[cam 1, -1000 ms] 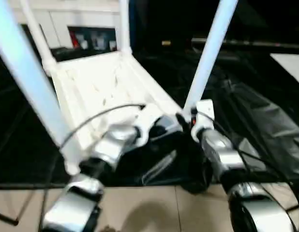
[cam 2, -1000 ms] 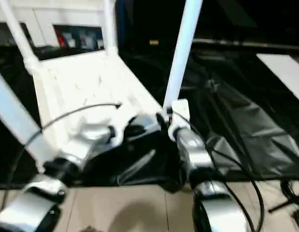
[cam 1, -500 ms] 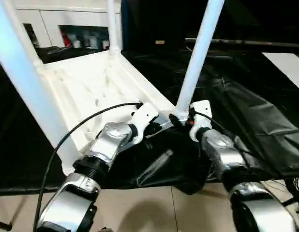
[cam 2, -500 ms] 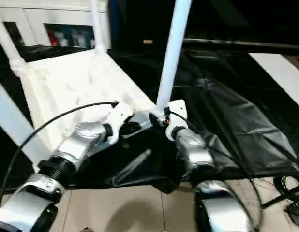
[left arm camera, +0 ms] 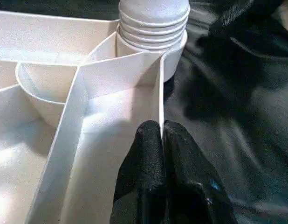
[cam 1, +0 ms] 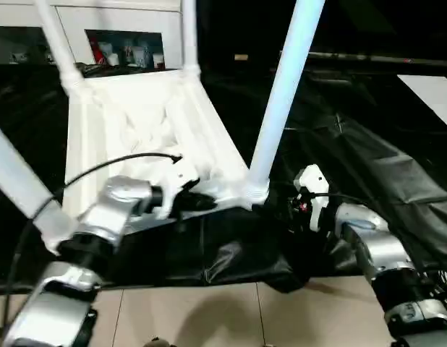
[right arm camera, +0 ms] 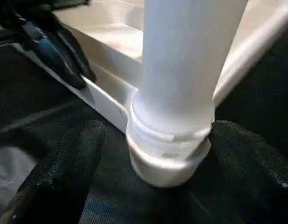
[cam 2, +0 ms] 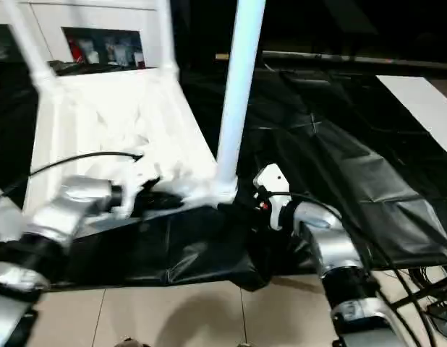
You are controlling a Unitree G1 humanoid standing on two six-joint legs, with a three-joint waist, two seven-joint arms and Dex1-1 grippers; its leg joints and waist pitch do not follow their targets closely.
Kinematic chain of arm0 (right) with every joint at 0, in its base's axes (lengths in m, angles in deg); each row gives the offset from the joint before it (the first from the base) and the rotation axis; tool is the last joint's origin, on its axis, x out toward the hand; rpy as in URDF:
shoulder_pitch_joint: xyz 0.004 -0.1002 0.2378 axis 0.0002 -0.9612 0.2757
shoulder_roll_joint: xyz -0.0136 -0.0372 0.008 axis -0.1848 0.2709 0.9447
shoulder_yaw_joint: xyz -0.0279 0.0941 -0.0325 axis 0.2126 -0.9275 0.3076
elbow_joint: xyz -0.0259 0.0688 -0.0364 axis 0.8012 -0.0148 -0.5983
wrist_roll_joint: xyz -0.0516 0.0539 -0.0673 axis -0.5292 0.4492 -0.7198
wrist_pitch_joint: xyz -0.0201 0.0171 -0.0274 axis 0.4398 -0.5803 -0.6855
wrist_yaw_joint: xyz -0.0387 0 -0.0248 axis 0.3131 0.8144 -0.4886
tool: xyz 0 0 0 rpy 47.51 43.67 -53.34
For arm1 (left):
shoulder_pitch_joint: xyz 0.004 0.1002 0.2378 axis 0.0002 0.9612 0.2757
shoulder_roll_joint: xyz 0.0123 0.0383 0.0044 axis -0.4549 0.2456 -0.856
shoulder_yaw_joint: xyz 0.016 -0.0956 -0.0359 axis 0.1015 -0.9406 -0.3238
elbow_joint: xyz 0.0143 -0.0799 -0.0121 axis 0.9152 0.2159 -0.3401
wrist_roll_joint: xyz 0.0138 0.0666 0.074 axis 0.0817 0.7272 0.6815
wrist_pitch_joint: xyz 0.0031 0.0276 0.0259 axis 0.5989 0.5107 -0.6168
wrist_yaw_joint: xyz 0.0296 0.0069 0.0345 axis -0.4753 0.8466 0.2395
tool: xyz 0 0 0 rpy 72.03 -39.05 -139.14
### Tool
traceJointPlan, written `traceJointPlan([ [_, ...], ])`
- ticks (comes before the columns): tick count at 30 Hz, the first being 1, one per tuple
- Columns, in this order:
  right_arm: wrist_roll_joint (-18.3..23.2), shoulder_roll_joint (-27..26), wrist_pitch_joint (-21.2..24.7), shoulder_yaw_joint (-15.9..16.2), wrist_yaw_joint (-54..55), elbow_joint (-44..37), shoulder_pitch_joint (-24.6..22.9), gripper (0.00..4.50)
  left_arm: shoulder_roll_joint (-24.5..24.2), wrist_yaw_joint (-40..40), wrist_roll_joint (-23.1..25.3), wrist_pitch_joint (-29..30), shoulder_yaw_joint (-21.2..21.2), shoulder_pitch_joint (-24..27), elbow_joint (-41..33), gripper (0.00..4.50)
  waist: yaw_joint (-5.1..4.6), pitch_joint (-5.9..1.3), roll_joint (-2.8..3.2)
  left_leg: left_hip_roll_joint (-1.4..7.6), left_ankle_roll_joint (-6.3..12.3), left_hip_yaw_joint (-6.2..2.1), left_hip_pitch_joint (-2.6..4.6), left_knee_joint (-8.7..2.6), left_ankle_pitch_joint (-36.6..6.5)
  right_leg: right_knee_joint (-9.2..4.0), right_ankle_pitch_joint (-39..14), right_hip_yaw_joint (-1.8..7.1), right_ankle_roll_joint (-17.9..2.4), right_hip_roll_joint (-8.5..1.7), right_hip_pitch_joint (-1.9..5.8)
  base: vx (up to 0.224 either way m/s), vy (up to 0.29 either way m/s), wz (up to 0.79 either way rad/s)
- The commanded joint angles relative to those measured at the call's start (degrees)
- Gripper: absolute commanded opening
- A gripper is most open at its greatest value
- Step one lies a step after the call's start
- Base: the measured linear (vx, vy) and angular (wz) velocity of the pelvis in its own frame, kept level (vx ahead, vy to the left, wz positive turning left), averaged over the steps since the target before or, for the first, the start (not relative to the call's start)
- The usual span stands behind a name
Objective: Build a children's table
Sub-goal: Rotate leg to tighten
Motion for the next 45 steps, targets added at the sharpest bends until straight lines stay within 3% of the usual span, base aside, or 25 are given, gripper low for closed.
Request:
traceJointPlan([
  [1,0.61,0.78,0.96,1.3,-2.49,-2.08,-0.58,3.93,-0.28,-3.01,0.19,1.44,2.43,1.26,-0.26,0.0,0.42,-3.83,0.2,1.79,6.04,-0.35,0.69,-3.17,-2.33,-2.91,10.67,2.46,-17.09,-4.35,3.29,0.0,0.0,0.0],
  [7,0.04,0.86,0.59,2.37,-4.02,-1.59,-0.14,3.93,-1.51,-5.29,-0.13,2.64,2.84,1.35,-1.23,0.0,1.17,-3.91,0.19,1.8,4.65,-0.27,0.83,-3.18,-2.68,-2.84,9.34,2.53,-16.73,-4.45,3.21,0.0,0.0,0.0],
  [11,-0.72,0.03,-0.27,2.76,-3.81,-0.16,0.43,3.61,-2.09,-6.77,-0.18,2.88,3.07,1.48,-1.66,0.0,1.2,-4.02,0.42,1.66,4.53,-0.33,0.77,-3.1,-2.04,-2.67,11.1,2.48,-16.71,-4.38,3.3,0.0,0.0,0.0],
  [22,-2.12,-1.81,-1.64,4.76,-3.95,2.22,2.12,2.79,-2.23,-7.2,-0.07,3.15,4.01,1.89,-2.94,0.0,1.09,-4.04,0.23,1.64,3.92,-0.37,0.73,-3.14,-2.72,-2.69,9.97,2.44,-16.66,-4.41,3.46,0.0,0.0,0.0],
  [30,-3.11,-2.51,-3.28,5.65,-4.83,4.74,3.32,2.66,-2.27,-6.16,0.97,2.0,4.41,1.96,-2.71,0.0,1.04,-3.91,-0.06,1.64,3.16,-0.34,0.82,-3.19,-4.25,-2.92,6.41,2.58,-16.12,-4.49,3.34,0.0,0.0,0.0],
  [34,-3.12,-2.6,-3.45,5.65,-4.85,5.15,3.44,2.65,-2.16,-5.89,1.04,1.81,4.32,1.9,-2.46,0.0,1.06,-3.98,-0.08,1.61,3.37,-0.35,0.8,-3.14,-3.6,-2.81,7.03,2.55,-16.01,-4.42,3.33,0.0,0.0,0.0],
  [37,-3.06,-3.14,-3.42,4.91,-3.7,6.1,3.5,2.65,-1.51,-3.89,1.42,1.12,3.6,1.69,-1.49,0.0,1.07,-3.94,-0.1,1.62,3.42,-0.33,0.81,-3.14,-4.06,-2.88,6.47,2.56,-16.06,-4.46,3.26,0.0,0.0,0.0],
  [38,-2.89,-4.9,-2.89,2.39,1.81,9.0,4.06,2.65,0.18,0.51,1.75,0.87,2.24,1.09,0.25,0.0,0.95,-3.87,-0.18,1.62,3.13,-0.28,0.85,-3.19,-4.64,-2.98,5.39,2.59,-15.96,-4.47,3.14,0.0,0.0,0.0],
  [39,-2.93,-5.76,-2.79,1.33,4.6,10.38,4.3,2.65,1.03,2.48,1.83,0.99,1.65,0.8,1.01,0.0,0.83,-3.38,-0.19,1.61,2.22,-0.33,0.99,-3.53,-7.28,-3.68,0.96,2.56,-15.6,-4.57,2.94,0.0,0.0,0.0],
  [40,-3.26,-6.98,-2.9,0.23,8.87,12.1,4.5,2.65,2.25,4.78,1.78,1.4,1.01,0.54,1.64,0.0,0.75,-3.32,-0.2,1.64,1.52,-0.37,1.15,-3.57,-8.3,-3.85,-1.69,2.59,-15.18,-4.72,2.84,0.0,0.0,0.0],
  [41,-3.26,-6.98,-2.9,0.23,8.87,12.1,4.5,2.65,2.25,4.78,1.78,1.4,1.01,0.54,1.64,0.0,0.7,-3.09,-0.18,1.73,-0.02,-0.5,1.43,-3.89,-11.12,-4.48,-7.61,2.64,-14.3,-4.9,2.84,0.0,0.0,0.0],
  [43,-3.36,-9.02,-2.74,-1.4,15.19,14.32,4.68,2.65,4.18,8.06,1.75,2.32,0.36,0.18,2.31,0.0,0.56,-3.12,-0.2,1.72,-1.31,-0.73,1.39,-4.17,-12.13,-4.69,-11.58,2.7,-12.68,-4.94,2.87,0.0,0.0,0.0],
  [45,-3.07,-12.87,-1.46,-4.0,26.08,17.4,5.06,2.65,7.65,14.96,2.85,3.57,0.0,-0.67,3.95,0.0,0.28,-3.23,-0.18,1.72,-1.87,-0.71,1.43,-4.22,-11.56,-4.71,-10.74,2.84,-12.01,-4.84,2.63,0.0,0.0,0.0],
])
